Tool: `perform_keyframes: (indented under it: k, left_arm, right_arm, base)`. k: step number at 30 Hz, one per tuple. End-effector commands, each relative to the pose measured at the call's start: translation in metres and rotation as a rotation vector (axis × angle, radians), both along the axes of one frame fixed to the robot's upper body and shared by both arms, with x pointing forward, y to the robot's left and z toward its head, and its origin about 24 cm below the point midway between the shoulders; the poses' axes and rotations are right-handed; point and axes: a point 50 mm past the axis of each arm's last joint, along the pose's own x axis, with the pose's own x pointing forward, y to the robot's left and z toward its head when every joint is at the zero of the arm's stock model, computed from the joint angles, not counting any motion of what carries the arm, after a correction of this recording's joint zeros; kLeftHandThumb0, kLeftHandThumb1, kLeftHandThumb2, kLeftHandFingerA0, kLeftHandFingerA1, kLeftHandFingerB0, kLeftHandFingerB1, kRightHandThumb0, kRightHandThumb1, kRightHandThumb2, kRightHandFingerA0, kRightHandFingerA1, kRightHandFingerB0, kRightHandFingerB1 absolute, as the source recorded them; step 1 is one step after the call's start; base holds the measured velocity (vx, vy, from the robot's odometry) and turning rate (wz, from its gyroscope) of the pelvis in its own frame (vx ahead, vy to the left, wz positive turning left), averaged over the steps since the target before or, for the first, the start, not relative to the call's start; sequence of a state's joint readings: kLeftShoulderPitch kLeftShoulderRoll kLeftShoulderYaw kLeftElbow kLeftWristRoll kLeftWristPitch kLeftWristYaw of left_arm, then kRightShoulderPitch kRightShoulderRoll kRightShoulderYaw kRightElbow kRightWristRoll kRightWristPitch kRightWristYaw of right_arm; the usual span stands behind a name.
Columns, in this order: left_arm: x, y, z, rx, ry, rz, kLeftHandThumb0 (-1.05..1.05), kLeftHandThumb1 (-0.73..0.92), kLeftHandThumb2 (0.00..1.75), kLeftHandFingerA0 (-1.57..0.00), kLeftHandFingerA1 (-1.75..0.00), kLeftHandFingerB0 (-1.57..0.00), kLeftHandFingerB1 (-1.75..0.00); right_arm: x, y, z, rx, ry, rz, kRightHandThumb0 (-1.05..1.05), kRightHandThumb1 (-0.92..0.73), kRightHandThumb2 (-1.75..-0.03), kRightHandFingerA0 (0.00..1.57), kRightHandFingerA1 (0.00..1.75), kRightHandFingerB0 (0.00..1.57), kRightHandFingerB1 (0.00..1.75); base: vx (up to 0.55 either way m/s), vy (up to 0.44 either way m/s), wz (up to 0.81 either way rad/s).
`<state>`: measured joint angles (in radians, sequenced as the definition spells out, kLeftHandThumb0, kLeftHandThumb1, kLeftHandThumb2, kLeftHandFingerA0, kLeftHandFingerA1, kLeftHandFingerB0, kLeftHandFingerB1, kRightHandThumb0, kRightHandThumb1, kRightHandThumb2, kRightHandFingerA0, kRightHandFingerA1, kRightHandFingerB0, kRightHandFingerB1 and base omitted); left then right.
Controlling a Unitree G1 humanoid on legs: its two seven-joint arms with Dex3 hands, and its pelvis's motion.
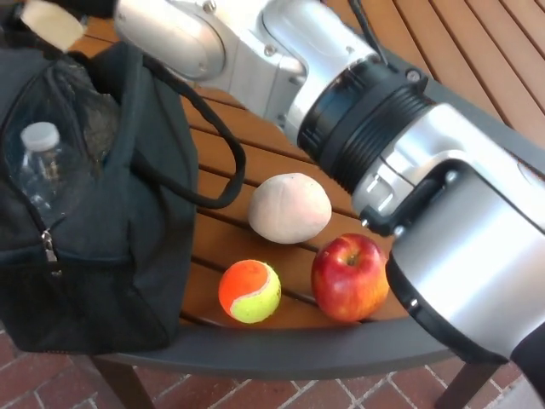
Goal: Pick up a rubric cube, an apple, a tennis ball, a soft toy, a bottle from the table and put it into the lunch box one by one
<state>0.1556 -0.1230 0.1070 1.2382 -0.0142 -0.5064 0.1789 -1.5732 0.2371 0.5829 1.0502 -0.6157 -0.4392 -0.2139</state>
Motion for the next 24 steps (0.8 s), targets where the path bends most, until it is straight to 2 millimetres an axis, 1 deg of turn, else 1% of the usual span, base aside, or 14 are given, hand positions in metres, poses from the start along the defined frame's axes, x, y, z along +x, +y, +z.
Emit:
perform_keyframes:
  k: [1,5,6,8,9,11,15,16,17,18,19,20,22,24]
  left_arm:
    - [-0.004,-0.033,-0.001,-0.080,-0.012,-0.019,-0.11,0.61,0.87,-1.03,-1.11,-0.97,-1.07]
    - [-0.004,-0.032,-0.001,-0.085,-0.018,-0.023,-0.10,0.61,0.89,-1.04,-1.10,-0.98,-1.06]
    - [-0.001,-0.032,-0.001,-0.079,-0.022,-0.027,-0.12,0.55,0.96,-1.05,-1.09,-0.99,-1.05]
    - [0.005,-0.030,0.001,-0.069,-0.040,-0.021,-0.09,0.58,0.91,-1.07,-1.09,-0.99,-1.07]
    - [0.006,-0.029,0.001,-0.067,-0.045,-0.018,-0.09,0.58,0.91,-1.07,-1.09,-0.99,-1.07]
    - [0.008,-0.028,0.001,-0.075,-0.047,-0.003,-0.10,0.63,0.84,-1.05,-1.09,-0.96,-1.02]
    - [0.007,-0.025,0.001,-0.075,-0.048,0.000,-0.09,0.63,0.85,-1.06,-1.08,-0.96,-1.04]
    - [0.006,-0.023,0.001,-0.080,-0.049,0.009,-0.08,0.63,0.87,-1.08,-1.06,-0.96,-1.05]
    - [0.006,-0.023,0.001,-0.083,-0.049,0.015,-0.08,0.63,0.87,-1.08,-1.06,-0.96,-1.05]
    - [0.004,-0.020,0.000,-0.078,-0.039,0.023,-0.08,0.61,0.84,-1.09,-1.05,-0.97,-1.03]
    - [0.004,-0.020,0.000,-0.075,-0.036,0.023,-0.08,0.61,0.84,-1.09,-1.05,-0.97,-1.03]
    - [0.004,-0.019,0.000,-0.067,-0.031,0.020,-0.09,0.61,0.84,-1.09,-1.07,-0.96,-1.04]
    - [0.004,-0.019,0.000,-0.052,-0.028,0.011,-0.09,0.64,0.84,-1.06,-1.07,-0.96,-1.04]
    - [0.004,-0.018,0.000,-0.048,-0.030,0.008,-0.09,0.64,0.84,-1.06,-1.07,-0.96,-1.04]
  right_arm:
    - [0.006,-0.002,-0.034,-0.075,0.081,-0.020,-0.19,-0.46,-0.79,0.89,1.34,0.86,1.00]
    - [0.010,-0.009,-0.045,-0.058,0.116,-0.037,-0.21,-0.49,-0.82,0.89,1.41,0.82,1.10]
    - [0.012,-0.013,-0.047,-0.029,0.160,-0.038,-0.20,-0.48,-1.05,0.91,1.74,0.78,1.66]
    - [0.016,-0.020,-0.047,-0.010,0.235,-0.045,-0.19,-0.46,-1.18,0.92,1.75,0.80,1.75]
    - [0.016,-0.022,-0.047,-0.008,0.252,-0.047,-0.19,-0.46,-1.18,0.92,1.75,0.80,1.75]
    - [0.021,-0.056,-0.064,-0.002,0.305,-0.085,-0.10,-0.44,-1.13,0.92,1.75,0.87,1.67]
    - [0.017,-0.077,-0.078,0.002,0.327,-0.110,-0.06,-0.49,-1.08,0.89,1.75,0.83,1.71]
    - [0.017,-0.093,-0.086,0.013,0.339,-0.123,-0.04,-0.58,-1.02,0.87,1.59,0.90,1.37]
    - [0.016,-0.105,-0.092,0.017,0.347,-0.132,-0.04,-0.58,-1.02,0.87,1.59,0.90,1.37]
    - [0.011,-0.139,-0.095,0.048,0.362,-0.173,-0.05,-0.62,-0.88,0.82,1.20,0.88,0.89]
    - [0.010,-0.146,-0.095,0.054,0.364,-0.183,-0.05,-0.62,-0.88,0.82,1.20,0.88,0.89]
    - [0.007,-0.154,-0.091,0.050,0.356,-0.216,-0.11,-0.65,-0.79,0.68,0.88,0.78,0.64]
    - [0.000,-0.167,-0.083,0.038,0.328,-0.269,-0.15,-0.68,-0.69,0.57,0.71,0.67,0.52]
    - [-0.004,-0.174,-0.080,0.032,0.310,-0.280,-0.15,-0.68,-0.69,0.57,0.71,0.67,0.52]
  base:
    - [0.00,0.000,0.00]
    - [0.00,0.000,0.00]
    - [0.00,0.000,0.00]
    - [0.00,0.000,0.00]
    - [0.00,0.000,0.00]
    - [0.00,0.000,0.00]
    - [0.00,0.000,0.00]
    - [0.00,0.000,0.00]
    - [0.00,0.000,0.00]
    - [0.00,0.000,0.00]
    - [0.00,0.000,0.00]
    - [0.00,0.000,0.00]
    - [0.00,0.000,0.00]
    - [0.00,0.000,0.00]
